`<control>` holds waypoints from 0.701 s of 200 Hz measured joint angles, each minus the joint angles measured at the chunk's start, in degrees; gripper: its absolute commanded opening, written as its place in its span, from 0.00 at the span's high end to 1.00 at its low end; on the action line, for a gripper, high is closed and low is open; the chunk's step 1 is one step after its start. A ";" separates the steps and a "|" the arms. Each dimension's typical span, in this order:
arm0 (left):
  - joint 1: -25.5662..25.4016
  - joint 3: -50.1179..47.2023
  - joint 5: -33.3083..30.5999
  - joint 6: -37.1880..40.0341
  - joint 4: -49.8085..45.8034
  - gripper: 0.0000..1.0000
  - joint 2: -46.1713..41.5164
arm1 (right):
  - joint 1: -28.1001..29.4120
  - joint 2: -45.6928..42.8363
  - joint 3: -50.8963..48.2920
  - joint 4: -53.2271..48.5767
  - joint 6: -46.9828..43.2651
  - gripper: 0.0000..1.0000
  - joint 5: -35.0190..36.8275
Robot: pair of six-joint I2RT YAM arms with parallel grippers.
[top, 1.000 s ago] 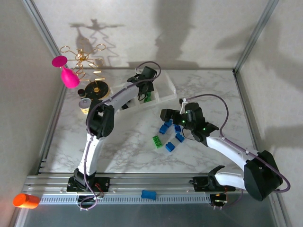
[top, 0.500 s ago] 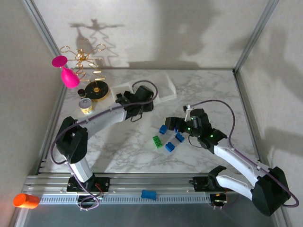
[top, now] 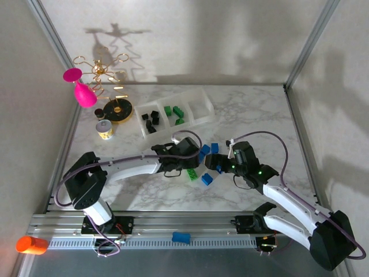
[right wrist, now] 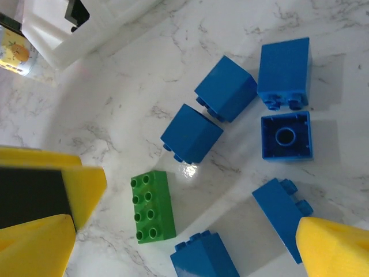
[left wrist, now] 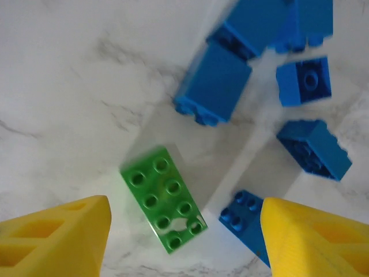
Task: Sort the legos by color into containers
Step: Pick up the lego from the middle-left of the table.
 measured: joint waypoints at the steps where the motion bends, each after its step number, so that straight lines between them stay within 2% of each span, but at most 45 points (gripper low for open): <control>1: -0.07 0.00 0.02 -0.04 0.02 0.29 0.07 | 0.00 -0.09 -0.04 0.00 0.00 0.01 0.02; 61: -2.19 0.02 0.39 -2.93 0.81 0.31 7.15 | 0.00 -5.29 -0.35 -1.51 0.70 0.01 1.62; 140: -2.29 3.43 -4.02 -2.67 0.42 0.51 11.91 | -0.24 -6.10 -0.35 -3.08 0.83 0.01 4.15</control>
